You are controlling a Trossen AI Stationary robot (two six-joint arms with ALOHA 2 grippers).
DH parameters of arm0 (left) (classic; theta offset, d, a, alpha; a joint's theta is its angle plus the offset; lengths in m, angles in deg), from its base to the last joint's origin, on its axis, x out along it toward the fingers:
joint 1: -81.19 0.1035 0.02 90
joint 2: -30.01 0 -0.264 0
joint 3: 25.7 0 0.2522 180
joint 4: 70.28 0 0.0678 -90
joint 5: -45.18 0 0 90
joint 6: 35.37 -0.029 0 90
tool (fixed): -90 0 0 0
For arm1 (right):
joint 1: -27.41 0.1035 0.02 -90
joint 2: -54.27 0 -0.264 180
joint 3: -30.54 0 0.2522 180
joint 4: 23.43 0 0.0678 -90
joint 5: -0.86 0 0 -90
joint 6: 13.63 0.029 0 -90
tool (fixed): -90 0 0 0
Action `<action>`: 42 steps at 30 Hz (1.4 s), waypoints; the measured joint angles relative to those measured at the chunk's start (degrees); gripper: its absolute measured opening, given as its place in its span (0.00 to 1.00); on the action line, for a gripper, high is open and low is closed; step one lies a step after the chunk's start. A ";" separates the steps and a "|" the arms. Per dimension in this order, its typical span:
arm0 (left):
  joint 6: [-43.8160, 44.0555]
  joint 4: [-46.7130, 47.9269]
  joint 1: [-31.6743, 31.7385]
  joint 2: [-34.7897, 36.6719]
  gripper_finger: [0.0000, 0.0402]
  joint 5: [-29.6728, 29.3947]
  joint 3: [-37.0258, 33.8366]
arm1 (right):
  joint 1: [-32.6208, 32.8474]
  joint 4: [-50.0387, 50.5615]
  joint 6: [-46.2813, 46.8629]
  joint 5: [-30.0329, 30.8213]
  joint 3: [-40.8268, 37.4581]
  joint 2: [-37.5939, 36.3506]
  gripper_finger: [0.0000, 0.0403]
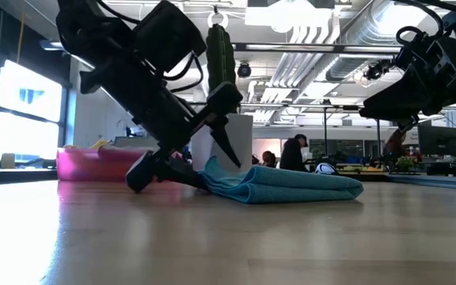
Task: Fold microfiber towels
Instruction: Put the folded blue microfiber towel on the pink bin
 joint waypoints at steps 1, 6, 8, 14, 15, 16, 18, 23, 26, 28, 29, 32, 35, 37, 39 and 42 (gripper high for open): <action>-0.56 -0.23 0.18 -0.37 0.61 -0.08 0.04 | 0.00 0.10 0.00 0.00 0.00 0.00 0.33; -2.56 -0.60 0.57 -0.84 0.46 -0.10 0.09 | 0.00 0.14 0.00 0.00 -0.02 0.00 0.33; -4.13 -1.12 0.57 -0.95 0.38 -0.38 0.07 | 0.00 0.14 0.00 0.00 -0.02 0.00 0.33; -9.48 -2.27 0.57 -1.04 0.09 -0.47 -0.13 | 0.00 0.14 0.00 0.00 -0.02 0.00 0.33; -11.00 -2.28 0.57 -0.80 0.05 -0.45 -0.16 | 0.00 0.14 0.00 0.00 -0.02 0.00 0.33; -12.50 -2.38 0.57 -0.75 0.03 -0.45 -0.18 | 0.00 0.14 0.00 0.00 -0.02 0.00 0.33; -15.88 -2.45 0.61 -0.67 0.03 0.03 -0.26 | 0.00 0.14 0.00 0.00 -0.02 0.00 0.33; -28.04 3.77 1.25 3.34 0.01 0.23 -0.70 | 0.00 0.15 0.00 0.00 -0.04 0.00 0.33; -34.39 10.56 1.49 9.66 0.01 1.01 -0.41 | 0.00 0.51 0.00 0.00 -0.04 -0.02 0.33; -37.92 16.51 1.59 13.15 0.01 1.43 -0.41 | 0.00 0.56 0.00 -0.01 -0.04 -0.01 0.33; -39.27 20.30 1.76 15.41 0.01 1.37 -0.54 | 0.00 0.56 0.00 -0.01 -0.04 -0.02 0.33; -41.96 29.80 2.09 22.21 0.01 1.14 -0.35 | 0.00 0.56 0.00 0.00 -0.04 -0.01 0.33; -45.43 39.21 2.80 28.23 0.00 1.15 -0.37 | 0.00 0.58 0.00 0.00 -0.04 -0.01 0.33; -50.09 43.15 3.97 31.48 0.00 -1.20 -0.37 | 0.00 0.62 0.00 0.00 -0.04 -0.02 0.33; -54.76 45.89 5.63 34.15 0.00 -4.20 -0.35 | 0.00 0.71 0.00 0.00 -0.04 -0.02 0.33; -59.45 47.91 9.28 36.21 0.00 -6.16 -0.33 | 0.00 0.83 0.00 -0.02 -0.04 -0.02 0.33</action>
